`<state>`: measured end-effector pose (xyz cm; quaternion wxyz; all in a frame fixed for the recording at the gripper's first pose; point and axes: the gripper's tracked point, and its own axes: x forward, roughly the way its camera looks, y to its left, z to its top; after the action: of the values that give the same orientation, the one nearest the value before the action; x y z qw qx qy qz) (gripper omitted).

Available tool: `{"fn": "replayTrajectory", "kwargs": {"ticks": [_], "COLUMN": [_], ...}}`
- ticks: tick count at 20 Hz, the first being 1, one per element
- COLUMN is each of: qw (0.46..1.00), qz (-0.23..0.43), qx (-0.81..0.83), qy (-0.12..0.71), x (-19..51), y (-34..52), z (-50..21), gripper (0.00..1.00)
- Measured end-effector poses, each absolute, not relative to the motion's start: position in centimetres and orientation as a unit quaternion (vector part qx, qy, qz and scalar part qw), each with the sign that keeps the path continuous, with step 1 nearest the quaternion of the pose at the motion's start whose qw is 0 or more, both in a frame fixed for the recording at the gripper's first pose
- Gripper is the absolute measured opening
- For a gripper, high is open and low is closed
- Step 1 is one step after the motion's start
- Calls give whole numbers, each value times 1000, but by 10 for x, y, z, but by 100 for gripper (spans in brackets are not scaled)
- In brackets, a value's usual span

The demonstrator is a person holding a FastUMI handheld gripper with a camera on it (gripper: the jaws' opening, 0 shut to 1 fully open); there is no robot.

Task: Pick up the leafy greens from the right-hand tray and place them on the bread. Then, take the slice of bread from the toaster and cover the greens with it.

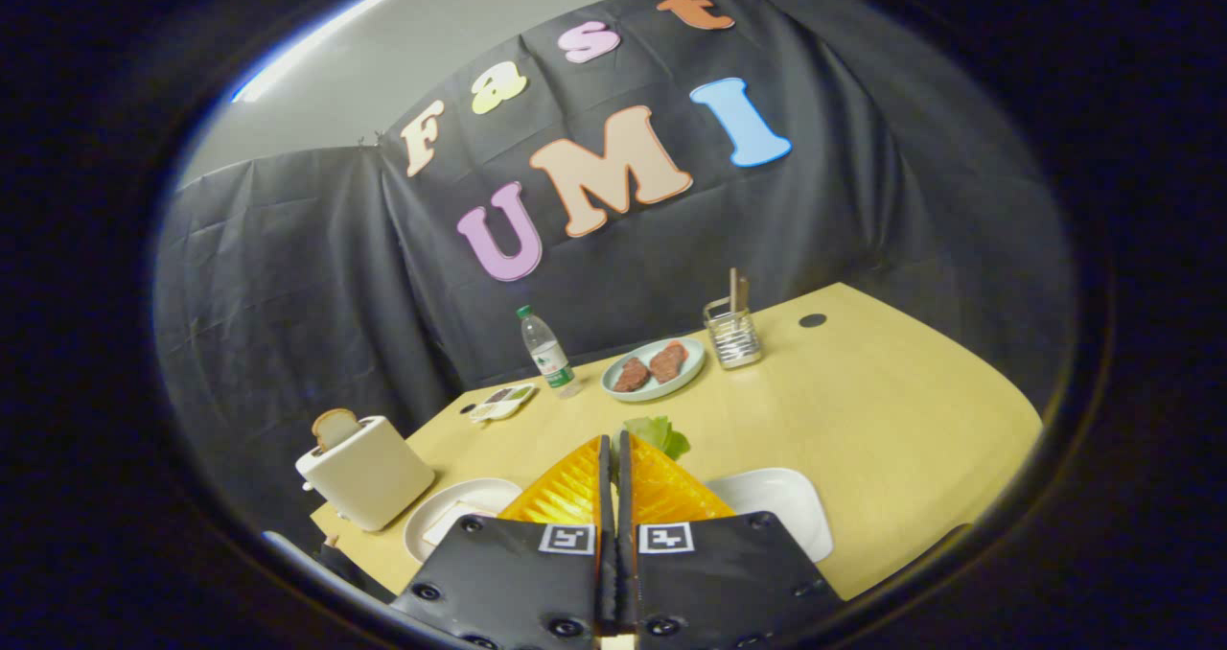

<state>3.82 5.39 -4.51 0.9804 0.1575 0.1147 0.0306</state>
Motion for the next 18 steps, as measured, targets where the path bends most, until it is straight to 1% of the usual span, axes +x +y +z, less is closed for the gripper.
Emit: {"fn": "replayTrajectory", "kwargs": {"ticks": [10,15,18], "qw": [964,952,943], "qz": [149,189,195], "qx": [176,198,221], "qy": [135,140,155], "x": [56,57,63], "y": [197,253,279], "z": [-39,-38,-52], "gripper": [3,3,3]}}
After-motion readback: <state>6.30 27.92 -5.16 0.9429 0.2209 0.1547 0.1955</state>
